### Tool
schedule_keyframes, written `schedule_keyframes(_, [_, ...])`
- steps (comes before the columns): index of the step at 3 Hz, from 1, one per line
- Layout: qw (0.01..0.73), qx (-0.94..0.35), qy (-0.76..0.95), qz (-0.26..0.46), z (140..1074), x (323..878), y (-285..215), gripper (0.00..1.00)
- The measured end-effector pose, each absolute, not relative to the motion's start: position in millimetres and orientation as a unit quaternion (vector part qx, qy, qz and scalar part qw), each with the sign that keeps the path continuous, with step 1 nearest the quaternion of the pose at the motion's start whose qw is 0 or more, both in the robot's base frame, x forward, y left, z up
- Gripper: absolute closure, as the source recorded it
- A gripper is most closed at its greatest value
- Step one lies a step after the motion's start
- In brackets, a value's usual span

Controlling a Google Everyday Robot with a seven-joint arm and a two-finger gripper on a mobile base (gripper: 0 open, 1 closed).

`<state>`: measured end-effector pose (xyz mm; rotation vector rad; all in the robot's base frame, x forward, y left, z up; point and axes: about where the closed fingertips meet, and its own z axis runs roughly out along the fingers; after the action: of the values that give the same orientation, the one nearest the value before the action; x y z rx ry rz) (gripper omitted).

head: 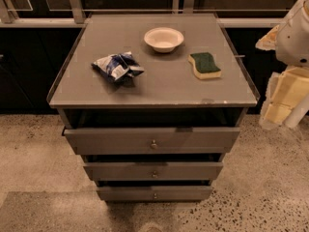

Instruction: Open bottom drawer

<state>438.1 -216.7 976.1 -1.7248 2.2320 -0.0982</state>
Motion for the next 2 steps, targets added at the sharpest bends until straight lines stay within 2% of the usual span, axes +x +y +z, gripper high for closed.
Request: schedule_keyframes(2, [0.173,-0.601,0.780,-0.022,964,434,-217,0.00])
